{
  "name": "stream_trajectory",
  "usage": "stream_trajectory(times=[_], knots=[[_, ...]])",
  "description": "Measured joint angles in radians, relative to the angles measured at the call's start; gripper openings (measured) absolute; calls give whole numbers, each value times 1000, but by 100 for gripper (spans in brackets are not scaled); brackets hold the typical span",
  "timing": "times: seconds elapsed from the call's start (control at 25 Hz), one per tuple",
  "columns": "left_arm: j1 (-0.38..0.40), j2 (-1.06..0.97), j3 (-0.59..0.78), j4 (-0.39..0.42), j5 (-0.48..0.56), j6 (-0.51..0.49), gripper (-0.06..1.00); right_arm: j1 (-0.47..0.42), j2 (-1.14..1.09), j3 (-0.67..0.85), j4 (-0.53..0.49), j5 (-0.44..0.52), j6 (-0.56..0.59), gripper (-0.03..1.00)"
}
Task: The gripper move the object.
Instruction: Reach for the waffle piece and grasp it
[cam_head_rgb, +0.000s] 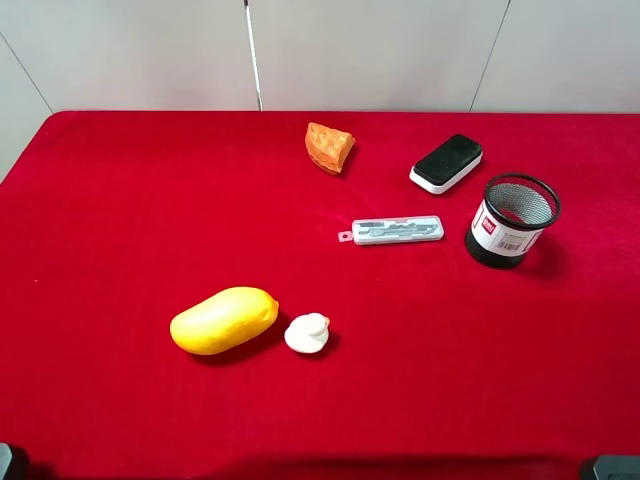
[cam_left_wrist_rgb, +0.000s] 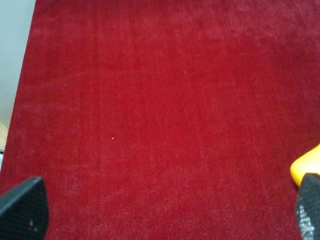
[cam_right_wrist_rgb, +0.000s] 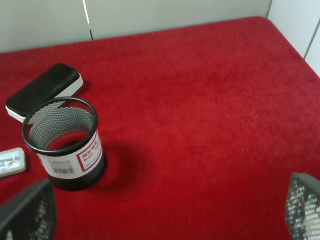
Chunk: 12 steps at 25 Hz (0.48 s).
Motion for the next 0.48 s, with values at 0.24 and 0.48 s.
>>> stream_trajectory(times=[0.24,0.48], knots=[[0,0,0,0,0,0,98,0,0,0,0,0,0,69],[0,0,0,0,0,0,98,0,0,0,2,0,0,69]])
